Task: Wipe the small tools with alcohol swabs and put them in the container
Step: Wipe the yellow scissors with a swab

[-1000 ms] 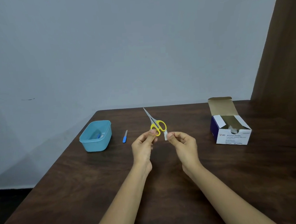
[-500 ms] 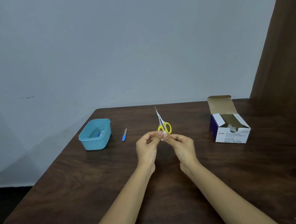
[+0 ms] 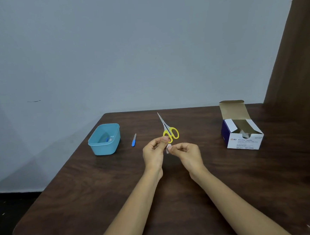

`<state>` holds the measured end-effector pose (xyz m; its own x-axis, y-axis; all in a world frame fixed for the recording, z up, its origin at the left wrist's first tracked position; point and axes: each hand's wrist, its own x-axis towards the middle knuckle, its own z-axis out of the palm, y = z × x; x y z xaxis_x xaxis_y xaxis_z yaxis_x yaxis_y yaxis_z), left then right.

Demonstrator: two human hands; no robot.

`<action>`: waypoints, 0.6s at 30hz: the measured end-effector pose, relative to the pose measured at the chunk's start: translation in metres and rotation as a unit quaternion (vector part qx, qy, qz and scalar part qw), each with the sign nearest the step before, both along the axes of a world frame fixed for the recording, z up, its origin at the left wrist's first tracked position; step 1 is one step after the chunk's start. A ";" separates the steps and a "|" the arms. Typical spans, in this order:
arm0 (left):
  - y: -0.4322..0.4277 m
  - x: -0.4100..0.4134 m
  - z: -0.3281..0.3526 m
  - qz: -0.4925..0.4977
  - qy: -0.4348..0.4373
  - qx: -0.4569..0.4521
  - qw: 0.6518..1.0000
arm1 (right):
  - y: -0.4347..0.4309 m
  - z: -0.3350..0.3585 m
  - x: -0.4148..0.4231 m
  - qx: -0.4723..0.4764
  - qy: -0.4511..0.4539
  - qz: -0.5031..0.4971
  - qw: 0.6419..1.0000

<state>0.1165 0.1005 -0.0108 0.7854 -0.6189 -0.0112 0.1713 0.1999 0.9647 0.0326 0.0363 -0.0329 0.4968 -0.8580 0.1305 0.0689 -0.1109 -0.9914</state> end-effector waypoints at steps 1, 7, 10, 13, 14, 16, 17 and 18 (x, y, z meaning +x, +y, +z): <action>0.002 0.001 0.002 -0.003 0.005 0.004 1.000 | -0.001 0.000 -0.001 0.000 0.007 -0.004 1.000; 0.015 0.017 0.011 -0.027 0.042 0.049 0.998 | -0.011 0.013 -0.007 0.081 -0.058 -0.069 0.993; 0.020 0.023 0.012 -0.036 0.038 0.076 0.996 | -0.013 0.019 -0.004 0.094 -0.038 -0.046 0.994; 0.025 0.028 0.012 -0.047 0.014 0.085 0.995 | -0.016 0.017 -0.001 0.102 -0.016 -0.007 0.995; 0.026 0.030 0.011 -0.048 0.006 0.090 0.995 | -0.017 0.016 0.001 0.106 -0.013 0.005 0.994; 0.029 0.033 0.009 -0.049 -0.013 0.102 0.993 | -0.018 0.015 0.002 0.105 -0.005 0.024 0.994; 0.030 0.034 0.008 -0.051 -0.021 0.108 0.993 | -0.019 0.015 0.002 0.099 0.003 0.031 0.995; 0.030 0.035 0.008 -0.053 -0.026 0.115 0.992 | -0.019 0.014 0.002 0.091 0.012 0.036 0.995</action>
<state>0.1511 0.1306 -0.0028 0.7194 -0.6837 -0.1223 0.1283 -0.0422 0.9908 0.0344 0.0170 -0.0186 0.5597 -0.8279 -0.0367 0.0453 0.0747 -0.9962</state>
